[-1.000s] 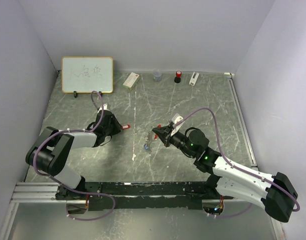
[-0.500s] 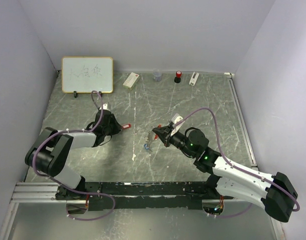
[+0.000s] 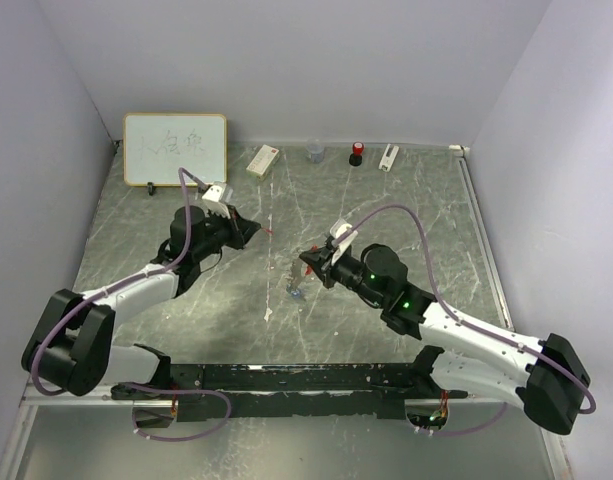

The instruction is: Put the keys on the keyring

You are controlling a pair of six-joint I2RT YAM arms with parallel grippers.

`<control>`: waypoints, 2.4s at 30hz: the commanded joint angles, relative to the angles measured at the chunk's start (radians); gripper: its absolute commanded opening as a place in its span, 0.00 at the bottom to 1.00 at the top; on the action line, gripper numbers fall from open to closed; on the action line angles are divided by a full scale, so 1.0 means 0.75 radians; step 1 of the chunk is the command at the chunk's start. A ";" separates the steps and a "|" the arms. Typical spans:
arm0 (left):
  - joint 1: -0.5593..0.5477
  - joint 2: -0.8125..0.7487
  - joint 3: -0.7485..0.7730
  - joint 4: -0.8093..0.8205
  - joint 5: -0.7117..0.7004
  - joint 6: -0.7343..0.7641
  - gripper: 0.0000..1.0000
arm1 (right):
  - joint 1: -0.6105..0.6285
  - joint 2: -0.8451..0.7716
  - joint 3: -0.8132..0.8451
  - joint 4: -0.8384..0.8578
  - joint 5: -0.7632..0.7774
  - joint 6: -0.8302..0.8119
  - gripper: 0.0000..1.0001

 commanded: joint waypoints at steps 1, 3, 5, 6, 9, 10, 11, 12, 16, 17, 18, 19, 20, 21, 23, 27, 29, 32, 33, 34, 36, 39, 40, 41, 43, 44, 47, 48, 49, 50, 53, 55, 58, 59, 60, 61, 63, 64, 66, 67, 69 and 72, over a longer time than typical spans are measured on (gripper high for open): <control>0.006 -0.058 0.047 0.193 0.274 0.128 0.07 | -0.002 0.029 0.058 0.005 -0.010 -0.031 0.00; 0.006 -0.061 0.087 0.188 0.343 0.095 0.07 | -0.003 0.034 0.058 0.016 0.012 -0.041 0.00; 0.006 -0.046 0.142 0.157 0.461 0.012 0.07 | 0.000 0.033 0.062 0.015 0.032 -0.057 0.00; 0.006 -0.035 0.167 0.145 0.512 -0.017 0.07 | -0.002 0.029 0.060 0.021 0.042 -0.065 0.00; 0.006 -0.019 0.212 0.125 0.609 -0.108 0.07 | -0.001 0.016 0.059 0.025 0.073 -0.091 0.00; 0.006 -0.018 0.222 0.118 0.639 -0.132 0.07 | -0.001 0.013 0.063 0.018 0.081 -0.101 0.00; 0.006 -0.016 0.229 0.117 0.677 -0.149 0.07 | -0.001 0.009 0.068 0.012 0.096 -0.112 0.00; 0.007 -0.016 0.234 0.117 0.707 -0.168 0.07 | 0.000 0.005 0.072 0.007 0.109 -0.121 0.00; 0.006 -0.007 0.238 0.123 0.794 -0.242 0.07 | 0.001 -0.013 0.064 0.020 0.165 -0.146 0.00; 0.006 -0.004 0.234 0.128 0.816 -0.260 0.07 | 0.000 -0.021 0.060 0.031 0.181 -0.153 0.00; 0.006 0.000 0.230 0.142 0.835 -0.285 0.07 | 0.000 -0.028 0.056 0.044 0.193 -0.159 0.00; 0.006 0.004 0.225 0.154 0.852 -0.305 0.07 | 0.000 -0.034 0.057 0.052 0.201 -0.162 0.00; 0.006 0.007 0.219 0.160 0.863 -0.321 0.07 | 0.002 -0.036 0.057 0.061 0.209 -0.166 0.00; 0.006 0.010 0.218 0.159 0.864 -0.337 0.07 | 0.002 -0.036 0.056 0.071 0.216 -0.169 0.00; 0.005 0.015 0.216 0.146 0.862 -0.366 0.07 | 0.005 -0.024 0.060 0.086 0.226 -0.182 0.00; 0.002 0.035 0.218 0.136 0.851 -0.424 0.07 | 0.015 0.017 0.073 0.112 0.249 -0.207 0.00; -0.001 0.044 0.231 0.116 0.847 -0.441 0.07 | 0.028 0.041 0.081 0.118 0.266 -0.218 0.00; -0.006 0.051 0.251 0.066 0.817 -0.449 0.07 | 0.057 0.072 0.103 0.122 0.301 -0.238 0.00; -0.008 0.049 0.257 0.056 0.806 -0.451 0.07 | 0.070 0.084 0.113 0.124 0.316 -0.249 0.00; -0.009 0.047 0.258 0.051 0.796 -0.453 0.07 | 0.082 0.093 0.117 0.130 0.332 -0.256 0.00; -0.011 0.047 0.256 0.057 0.787 -0.471 0.07 | 0.101 0.109 0.125 0.143 0.358 -0.267 0.00; -0.015 0.055 0.254 0.082 0.788 -0.502 0.07 | 0.125 0.134 0.136 0.153 0.391 -0.283 0.00; -0.015 0.057 0.251 0.092 0.788 -0.514 0.07 | 0.133 0.140 0.140 0.156 0.402 -0.288 0.00; -0.015 0.060 0.247 0.107 0.790 -0.529 0.07 | 0.140 0.149 0.143 0.160 0.413 -0.294 0.00; -0.017 0.070 0.238 0.150 0.800 -0.557 0.07 | 0.152 0.167 0.148 0.166 0.432 -0.304 0.00; -0.017 0.073 0.234 0.164 0.802 -0.568 0.07 | 0.158 0.175 0.151 0.172 0.442 -0.307 0.00; -0.019 0.081 0.230 0.175 0.808 -0.581 0.07 | 0.176 0.184 0.149 0.191 0.470 -0.319 0.00; -0.020 0.080 0.230 0.169 0.810 -0.579 0.07 | 0.180 0.187 0.149 0.196 0.474 -0.321 0.00; -0.021 0.081 0.230 0.164 0.812 -0.575 0.07 | 0.183 0.186 0.151 0.199 0.478 -0.322 0.00; -0.021 0.078 0.232 0.153 0.810 -0.569 0.07 | 0.186 0.185 0.152 0.201 0.482 -0.324 0.00; -0.021 0.075 0.233 0.132 0.806 -0.554 0.07 | 0.192 0.188 0.156 0.204 0.481 -0.329 0.00; -0.021 0.079 0.231 0.143 0.810 -0.563 0.07 | 0.193 0.198 0.161 0.208 0.482 -0.333 0.00; -0.021 0.085 0.223 0.180 0.819 -0.587 0.07 | 0.193 0.215 0.167 0.207 0.483 -0.335 0.00; -0.021 0.089 0.222 0.191 0.824 -0.594 0.07 | 0.193 0.220 0.168 0.209 0.484 -0.336 0.00; -0.020 0.091 0.220 0.202 0.828 -0.602 0.07 | 0.193 0.222 0.168 0.210 0.486 -0.336 0.00; -0.021 0.094 0.220 0.209 0.831 -0.606 0.07 | 0.193 0.224 0.167 0.214 0.486 -0.337 0.00; -0.021 0.096 0.220 0.220 0.837 -0.613 0.07 | 0.193 0.228 0.163 0.221 0.489 -0.340 0.00; -0.021 0.099 0.220 0.227 0.841 -0.618 0.07 | 0.194 0.231 0.164 0.224 0.490 -0.341 0.00; -0.023 0.100 0.219 0.238 0.851 -0.624 0.07 | 0.193 0.232 0.165 0.224 0.490 -0.342 0.00; -0.022 0.102 0.218 0.239 0.852 -0.626 0.07 | 0.194 0.231 0.163 0.227 0.490 -0.343 0.00; -0.023 0.102 0.218 0.232 0.855 -0.623 0.07 | 0.193 0.228 0.163 0.228 0.490 -0.342 0.00; -0.023 0.099 0.214 0.227 0.852 -0.617 0.07 | 0.193 0.226 0.165 0.229 0.492 -0.346 0.00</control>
